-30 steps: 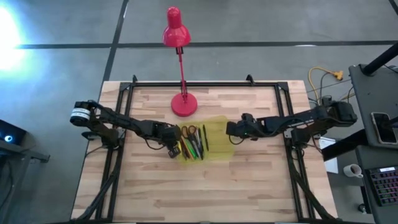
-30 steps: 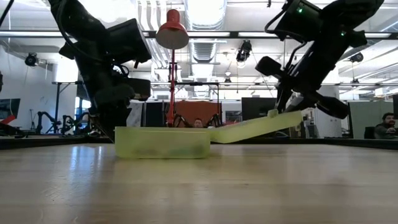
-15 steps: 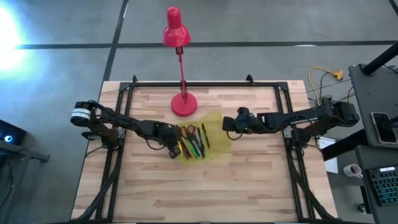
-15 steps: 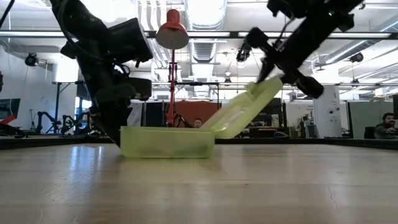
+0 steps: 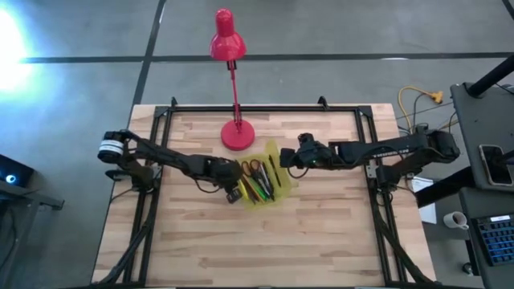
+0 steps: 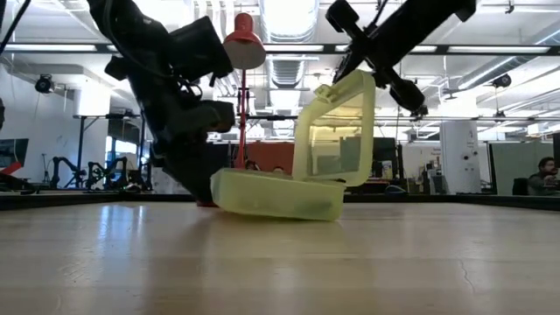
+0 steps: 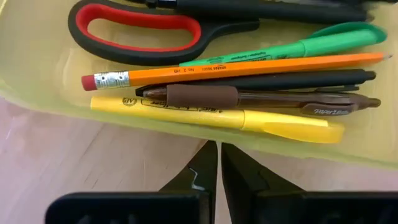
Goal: Pick & place school supplies into a supply box
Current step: Close the yellow supply box
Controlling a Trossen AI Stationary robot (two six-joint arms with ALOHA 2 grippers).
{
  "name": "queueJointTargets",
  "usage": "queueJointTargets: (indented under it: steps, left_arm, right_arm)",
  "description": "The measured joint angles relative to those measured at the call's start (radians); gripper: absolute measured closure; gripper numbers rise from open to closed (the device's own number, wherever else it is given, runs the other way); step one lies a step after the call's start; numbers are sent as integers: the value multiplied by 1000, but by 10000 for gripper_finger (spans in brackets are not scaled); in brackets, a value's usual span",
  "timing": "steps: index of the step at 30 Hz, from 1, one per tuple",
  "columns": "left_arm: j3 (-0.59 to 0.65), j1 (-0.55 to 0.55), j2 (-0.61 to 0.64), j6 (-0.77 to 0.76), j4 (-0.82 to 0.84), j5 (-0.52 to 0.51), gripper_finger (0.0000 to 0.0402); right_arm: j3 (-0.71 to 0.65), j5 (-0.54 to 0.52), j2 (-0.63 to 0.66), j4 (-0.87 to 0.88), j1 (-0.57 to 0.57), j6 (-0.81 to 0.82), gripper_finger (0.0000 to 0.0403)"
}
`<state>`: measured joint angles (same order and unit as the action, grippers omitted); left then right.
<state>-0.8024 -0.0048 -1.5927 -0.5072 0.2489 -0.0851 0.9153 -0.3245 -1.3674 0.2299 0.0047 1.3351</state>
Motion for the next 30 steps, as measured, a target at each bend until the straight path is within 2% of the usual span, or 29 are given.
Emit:
queueJointTargets:
  steps: [4, 11, 20, 25, 30]
  left_arm:
    - [-13, 0, -22, 0, 1, 1, 396]
    - [-47, 0, -46, 14, -2, 1, 396]
    - [-4, -2, -42, 30, 8, 4, 396]
    - [52, -8, -5, 16, 59, 1, 396]
    - [110, -8, 109, -9, 136, -13, 396]
  right_arm:
    - [48, 6, -72, -15, 16, 0, 364]
    - [177, 52, -295, 12, 67, -7, 364]
    - [376, 101, -524, -1, 116, -4, 364]
    - [411, 111, -600, -1, 129, 5, 364]
    - [420, 160, -658, 5, 147, 28, 365]
